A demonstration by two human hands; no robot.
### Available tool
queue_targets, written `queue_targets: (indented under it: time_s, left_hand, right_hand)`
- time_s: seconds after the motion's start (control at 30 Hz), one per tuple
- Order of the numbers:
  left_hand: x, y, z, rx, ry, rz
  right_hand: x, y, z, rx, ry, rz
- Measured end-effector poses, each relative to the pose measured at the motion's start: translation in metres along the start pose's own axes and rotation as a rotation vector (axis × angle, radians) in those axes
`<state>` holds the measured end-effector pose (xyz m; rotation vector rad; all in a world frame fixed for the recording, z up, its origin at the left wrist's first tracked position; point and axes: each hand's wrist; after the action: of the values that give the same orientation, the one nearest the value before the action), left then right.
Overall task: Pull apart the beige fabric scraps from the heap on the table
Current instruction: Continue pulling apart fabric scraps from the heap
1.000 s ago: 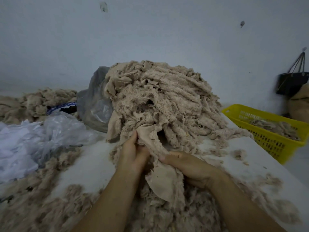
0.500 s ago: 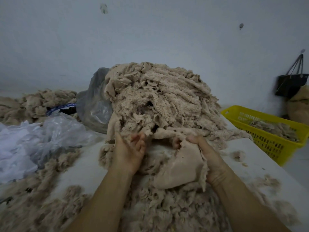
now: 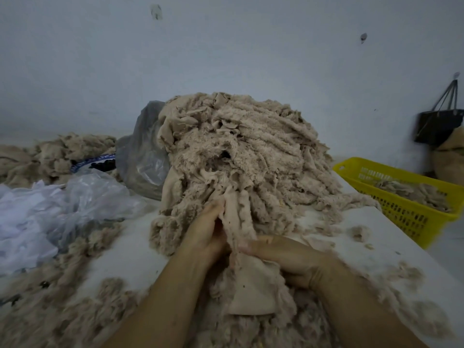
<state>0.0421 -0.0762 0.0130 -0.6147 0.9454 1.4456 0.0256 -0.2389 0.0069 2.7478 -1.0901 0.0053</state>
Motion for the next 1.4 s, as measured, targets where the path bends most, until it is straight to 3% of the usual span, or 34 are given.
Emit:
queue_targets:
  time_s: [0.07, 0.17, 0.27, 0.37, 0.5, 0.67, 0.83, 0.93, 1.1, 1.3, 1.4]
  left_hand:
    - [-0.004, 0.005, -0.004, -0.082, -0.171, -0.058]
    - [-0.010, 0.014, -0.018, -0.065, -0.429, -0.242]
    - [-0.013, 0.021, -0.026, -0.037, -0.590, -0.368]
    - [-0.008, 0.024, -0.026, 0.081, -0.676, -0.419]
    - [-0.002, 0.027, -0.027, 0.285, -0.862, -0.529]
    - [-0.007, 0.021, -0.029, 0.291, -0.610, -0.398]
    - [-0.008, 0.010, -0.032, 0.114, -0.409, -0.217]
    - [-0.007, 0.005, -0.030, -0.007, -0.239, -0.098]
    - [-0.007, 0.004, -0.023, -0.015, 0.024, -0.033]
    - [-0.006, -0.004, -0.025, -0.053, 0.110, 0.060]
    - [-0.004, -0.003, -0.023, -0.029, 0.075, 0.018]
  right_hand:
    - [0.005, -0.009, 0.004, -0.026, -0.093, 0.164]
    - [0.012, -0.014, 0.000, 0.013, -0.275, 0.329]
    - [0.020, -0.017, 0.003, -0.036, -0.279, 0.535]
    - [0.025, -0.019, 0.005, 0.000, -0.379, 0.747]
    - [0.029, -0.019, 0.006, -0.022, -0.461, 0.808]
    - [0.027, -0.015, 0.001, 0.057, -0.314, 0.848]
    - [0.011, -0.021, 0.000, 0.129, -0.009, 0.864]
    - [0.007, -0.023, -0.006, 0.124, -0.018, 0.895]
    - [0.000, -0.032, -0.007, 0.142, 0.005, 0.941]
    - [-0.001, -0.034, -0.007, 0.163, -0.043, 1.016]
    - [-0.002, -0.031, -0.009, 0.186, -0.099, 0.989]
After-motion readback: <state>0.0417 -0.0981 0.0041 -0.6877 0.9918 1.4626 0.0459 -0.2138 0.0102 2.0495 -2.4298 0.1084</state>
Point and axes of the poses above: each hand's wrist, its own y-axis away from the middle knuckle, its own x-axis out of the back of the hand, z = x × y, and after that the axes turned 12 degrees about y, right-handed
